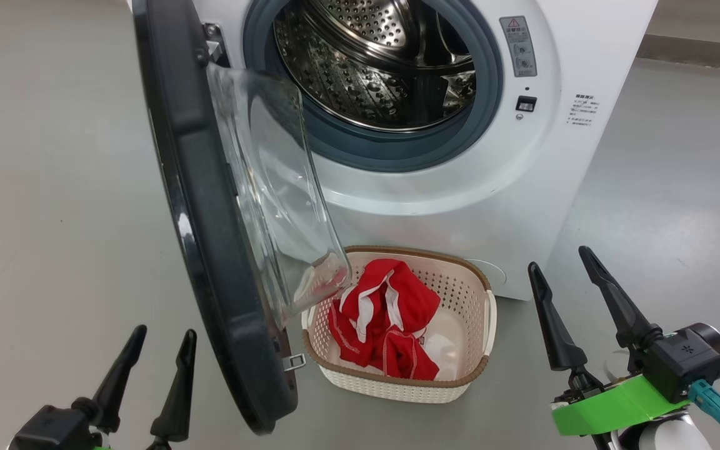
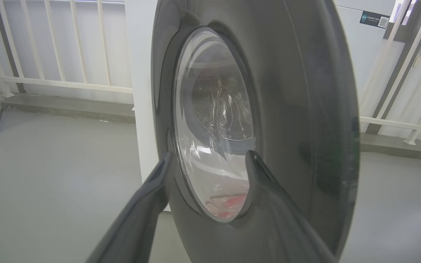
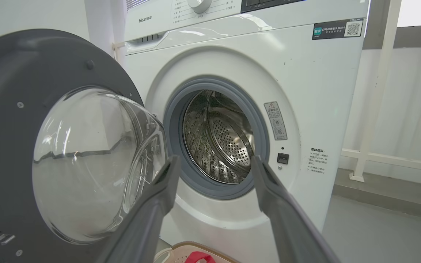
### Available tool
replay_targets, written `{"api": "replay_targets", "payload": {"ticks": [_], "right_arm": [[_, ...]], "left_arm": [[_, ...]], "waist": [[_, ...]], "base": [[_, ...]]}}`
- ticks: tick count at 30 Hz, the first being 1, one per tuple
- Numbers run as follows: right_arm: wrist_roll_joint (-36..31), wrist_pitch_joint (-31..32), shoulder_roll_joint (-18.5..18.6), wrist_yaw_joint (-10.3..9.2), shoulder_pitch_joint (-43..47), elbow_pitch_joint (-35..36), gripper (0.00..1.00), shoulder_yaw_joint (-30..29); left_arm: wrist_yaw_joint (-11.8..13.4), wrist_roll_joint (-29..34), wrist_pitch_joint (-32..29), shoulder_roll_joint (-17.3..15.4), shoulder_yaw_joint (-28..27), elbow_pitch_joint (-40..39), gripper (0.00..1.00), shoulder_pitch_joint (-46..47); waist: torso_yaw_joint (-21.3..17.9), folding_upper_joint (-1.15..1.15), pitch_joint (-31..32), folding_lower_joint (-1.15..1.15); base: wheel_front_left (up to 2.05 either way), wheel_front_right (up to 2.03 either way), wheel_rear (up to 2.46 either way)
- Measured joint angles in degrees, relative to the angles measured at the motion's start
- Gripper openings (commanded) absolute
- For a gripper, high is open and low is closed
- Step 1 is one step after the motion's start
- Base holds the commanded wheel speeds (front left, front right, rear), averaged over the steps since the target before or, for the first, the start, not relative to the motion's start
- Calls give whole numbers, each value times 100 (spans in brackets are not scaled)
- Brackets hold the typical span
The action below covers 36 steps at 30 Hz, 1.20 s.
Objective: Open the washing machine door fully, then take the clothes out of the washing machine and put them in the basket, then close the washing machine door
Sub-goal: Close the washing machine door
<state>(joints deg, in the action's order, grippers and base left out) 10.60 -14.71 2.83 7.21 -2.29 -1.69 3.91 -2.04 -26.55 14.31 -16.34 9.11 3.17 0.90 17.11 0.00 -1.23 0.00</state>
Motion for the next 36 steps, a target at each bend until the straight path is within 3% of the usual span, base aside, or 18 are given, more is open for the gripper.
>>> {"api": "replay_targets", "payload": {"ticks": [9, 10, 11, 12, 17, 23, 26, 29, 32, 36], "right_arm": [[0, 0, 0, 0, 0, -1, 100, 14], [0, 0, 0, 0, 0, -1, 100, 20], [0, 0, 0, 0, 0, -1, 100, 24], [0, 0, 1, 0, 0, -1, 100, 24], [0, 0, 1, 0, -1, -7, 100, 25], [0, 0, 0, 0, -3, -12, 100, 31], [0, 0, 1, 0, -5, -12, 100, 29], [0, 0, 1, 0, -7, -12, 100, 30], [0, 0, 1, 0, -9, -13, 100, 36], [-1, 0, 1, 0, -26, -14, 100, 46]], "left_arm": [[-62, -135, -46, 0, -33, 19, 100, 14], [-100, -204, -75, 0, -41, 31, 42, 21], [-112, -280, -123, 0, -45, 33, 7, 34], [-151, -376, -160, 7, -64, 34, 0, 52], [-261, -1261, -320, 272, -347, -46, 0, 419], [-363, -3487, -1011, 842, -873, -278, 0, 826], [-341, -4399, -1411, 962, -1150, -389, 0, 978], [-225, -5076, -1706, 1002, -1405, -500, 0, 1137], [53, -5781, -2052, 1060, -1579, -571, 0, 1303], [402, -6248, -2453, 1060, -1635, -605, 0, 1389]], "waist": [[3, 0, -28, 0], [-2, 0, -31, 0], [-8, 0, -34, 0], [-12, 0, -40, 0], [-31, 0, -75, 0], [-75, 0, -106, 0], [-100, 0, -131, 0], [-125, 0, -168, 0], [-149, 0, -213, 0], [-174, 0, -251, 0]], "base": [[0, 0, 0], [0, 0, 0], [0, 0, 0], [0, 0, 0], [0, 0, 0], [0, 0, 0], [0, 0, 0], [0, 0, 0], [0, 0, 0], [0, 0, 0]]}}
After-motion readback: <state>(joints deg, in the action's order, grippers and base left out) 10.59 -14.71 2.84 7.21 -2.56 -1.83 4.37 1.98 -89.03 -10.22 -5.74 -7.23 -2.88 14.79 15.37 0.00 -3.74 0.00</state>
